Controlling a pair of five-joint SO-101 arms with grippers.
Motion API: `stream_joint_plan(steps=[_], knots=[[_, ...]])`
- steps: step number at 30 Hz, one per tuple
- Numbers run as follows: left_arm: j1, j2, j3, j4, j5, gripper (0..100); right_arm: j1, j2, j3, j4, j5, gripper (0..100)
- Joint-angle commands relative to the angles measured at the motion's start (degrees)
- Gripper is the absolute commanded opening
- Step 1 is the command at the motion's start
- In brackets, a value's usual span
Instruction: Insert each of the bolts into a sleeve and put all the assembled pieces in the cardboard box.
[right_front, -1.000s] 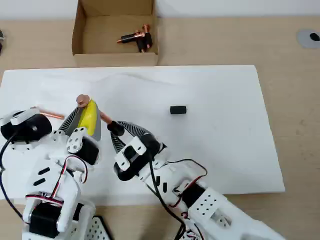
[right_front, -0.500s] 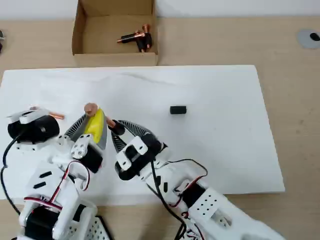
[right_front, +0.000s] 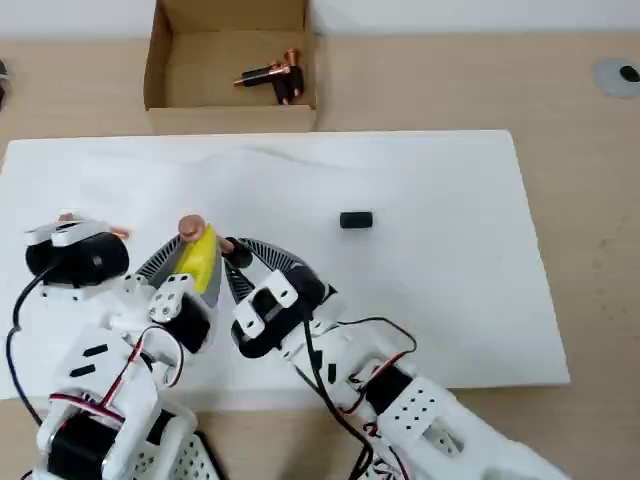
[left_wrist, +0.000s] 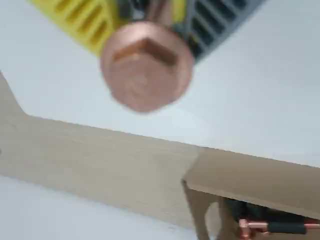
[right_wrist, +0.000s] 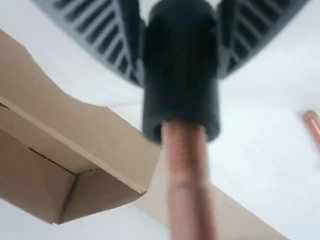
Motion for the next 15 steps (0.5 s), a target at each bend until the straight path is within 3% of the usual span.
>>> stream_joint_plan(steps=[1,7,15], knots=[[4.92,-0.48,-1.58,0.00,0.18,1,-0.22,-1.63,-0.13,-1.58,0.18,1.1],[5.27,-0.48,1.14,0.00,0.53,1,-0.22,-1.89,-0.13,-1.58,0.18,1.1],[11.08,-0.48,4.22,2.37,1.32,1,-0.22,-2.15,-0.13,-1.58,0.18,1.1]])
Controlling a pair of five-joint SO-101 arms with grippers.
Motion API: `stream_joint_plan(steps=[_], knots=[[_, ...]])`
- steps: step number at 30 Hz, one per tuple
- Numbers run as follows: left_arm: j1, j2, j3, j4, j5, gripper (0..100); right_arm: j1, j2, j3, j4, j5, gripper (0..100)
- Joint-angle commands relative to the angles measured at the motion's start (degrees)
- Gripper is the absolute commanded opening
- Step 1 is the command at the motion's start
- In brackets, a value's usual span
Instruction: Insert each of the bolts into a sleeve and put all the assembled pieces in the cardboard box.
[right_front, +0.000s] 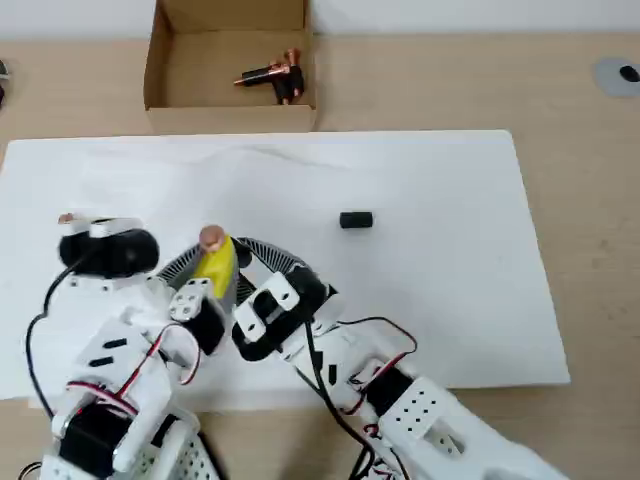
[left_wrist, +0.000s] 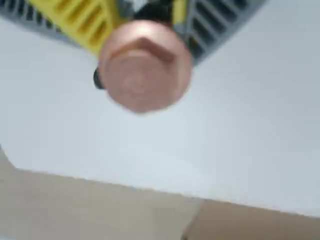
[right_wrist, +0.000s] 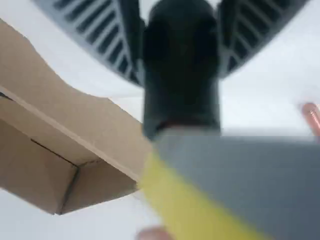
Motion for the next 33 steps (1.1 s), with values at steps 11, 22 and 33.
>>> stream_joint_plan(steps=[11,22,33], knots=[[8.44,-0.48,-3.34,8.53,2.64,1,-0.22,-1.27,-0.13,-1.58,0.09,1.1],[2.73,-0.48,-9.85,18.02,-1.05,12,-0.13,-1.19,-0.13,-1.58,0.26,1.1],[-21.10,-0.48,-13.80,18.20,-9.23,13,6.99,-0.66,-9.10,5.98,0.09,1.0]])
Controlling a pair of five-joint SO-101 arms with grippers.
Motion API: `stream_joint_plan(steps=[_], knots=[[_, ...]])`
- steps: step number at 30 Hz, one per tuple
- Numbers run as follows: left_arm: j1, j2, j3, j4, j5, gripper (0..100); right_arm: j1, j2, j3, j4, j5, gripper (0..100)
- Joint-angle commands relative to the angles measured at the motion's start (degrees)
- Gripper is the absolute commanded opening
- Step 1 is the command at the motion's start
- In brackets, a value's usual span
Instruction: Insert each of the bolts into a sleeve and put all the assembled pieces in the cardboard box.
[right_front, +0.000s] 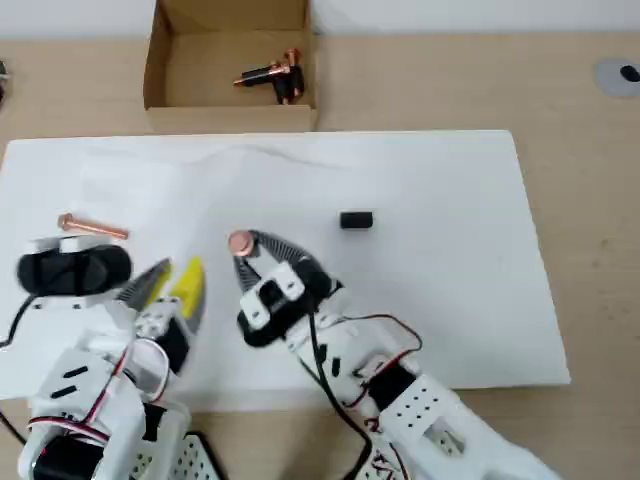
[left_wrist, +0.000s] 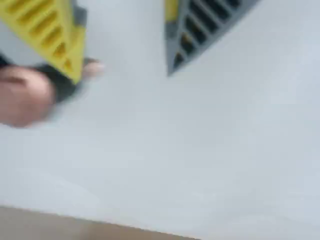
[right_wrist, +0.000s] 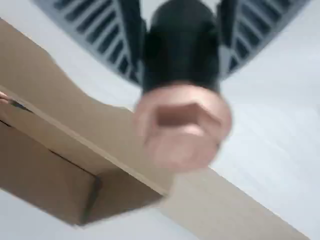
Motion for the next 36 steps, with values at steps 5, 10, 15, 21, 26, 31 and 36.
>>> stream_joint_plan(steps=[5,10,15,21,26,31,36], knots=[[-10.29,-0.48,-2.90,-0.26,-0.18,13,8.40,5.14,-19.30,10.99,-0.09,1.0],[-14.77,-0.48,-1.05,-1.49,2.99,13,10.24,17.01,-31.43,13.54,0.00,1.0],[-19.60,-0.48,9.14,-8.44,5.80,13,10.33,30.46,-45.76,16.09,0.18,1.0],[-20.92,-0.48,15.12,-12.40,5.45,12,10.42,44.79,-63.43,21.54,0.26,1.0],[-20.92,-0.48,15.21,-12.04,5.45,12,11.03,55.16,-74.51,22.95,1.05,1.0],[-20.92,-0.48,15.47,-12.04,5.54,12,13.23,68.00,-86.02,22.95,3.52,1.0],[-20.92,-0.48,18.37,-12.04,5.54,12,16.13,81.71,-100.44,23.03,3.43,1.0]])
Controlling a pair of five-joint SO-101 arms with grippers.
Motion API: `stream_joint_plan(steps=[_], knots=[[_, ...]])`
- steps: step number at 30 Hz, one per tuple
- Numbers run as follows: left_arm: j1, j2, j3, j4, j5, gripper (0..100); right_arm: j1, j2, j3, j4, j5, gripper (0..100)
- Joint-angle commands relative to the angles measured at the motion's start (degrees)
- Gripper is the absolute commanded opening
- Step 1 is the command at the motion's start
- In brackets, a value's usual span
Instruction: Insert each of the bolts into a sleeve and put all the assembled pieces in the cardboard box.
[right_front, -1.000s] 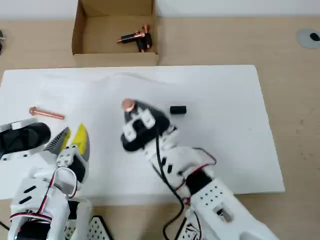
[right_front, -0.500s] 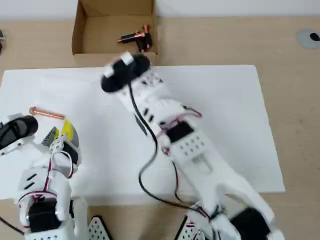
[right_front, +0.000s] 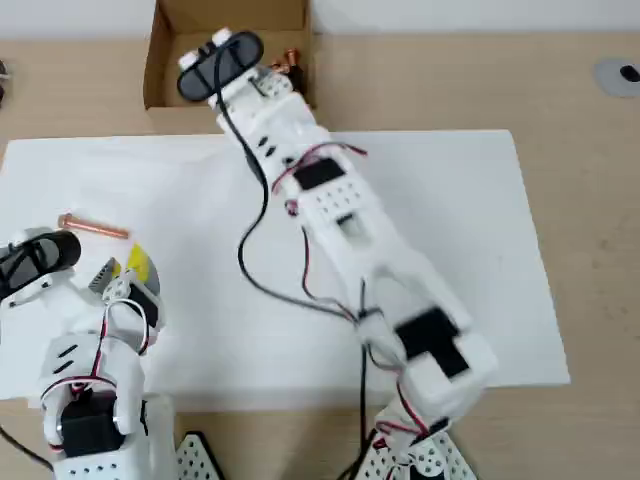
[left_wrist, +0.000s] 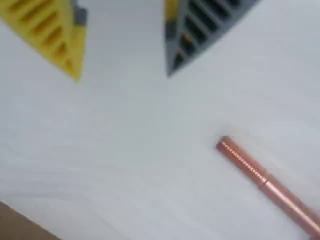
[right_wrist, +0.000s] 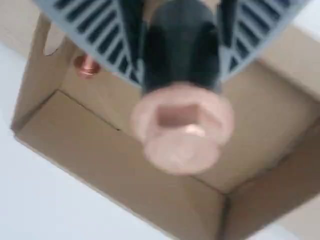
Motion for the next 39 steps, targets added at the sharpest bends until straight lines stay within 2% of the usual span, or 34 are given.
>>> stream_joint_plan(steps=[1,7,12,22,28,30,34,39], knots=[[-0.79,-0.48,0.70,-1.14,0.18,12,2.51,6.90,-13.93,0.26,0.35,1.0],[-0.62,-0.48,0.97,-1.14,0.26,12,4.26,22.02,-32.57,5.01,-0.18,1.0],[-0.53,-0.48,1.67,-1.23,0.35,12,5.49,34.77,-49.71,5.45,-6.95,1.0],[-0.53,-0.48,2.55,-1.23,0.35,12,7.69,58.07,-76.88,12.04,-7.12,1.1],[-0.44,-0.48,2.55,-1.23,0.35,12,9.63,65.80,-82.77,13.36,-7.03,1.3],[-0.44,-0.48,2.55,-1.23,0.35,12,9.98,66.77,-82.95,13.54,-7.03,5.3],[-0.44,-0.48,2.64,-1.14,0.44,12,10.07,67.30,-82.77,13.63,-7.12,19.3],[-0.44,-0.48,2.64,-1.14,0.44,12,9.98,67.12,-83.03,16.00,-7.12,22.3]])
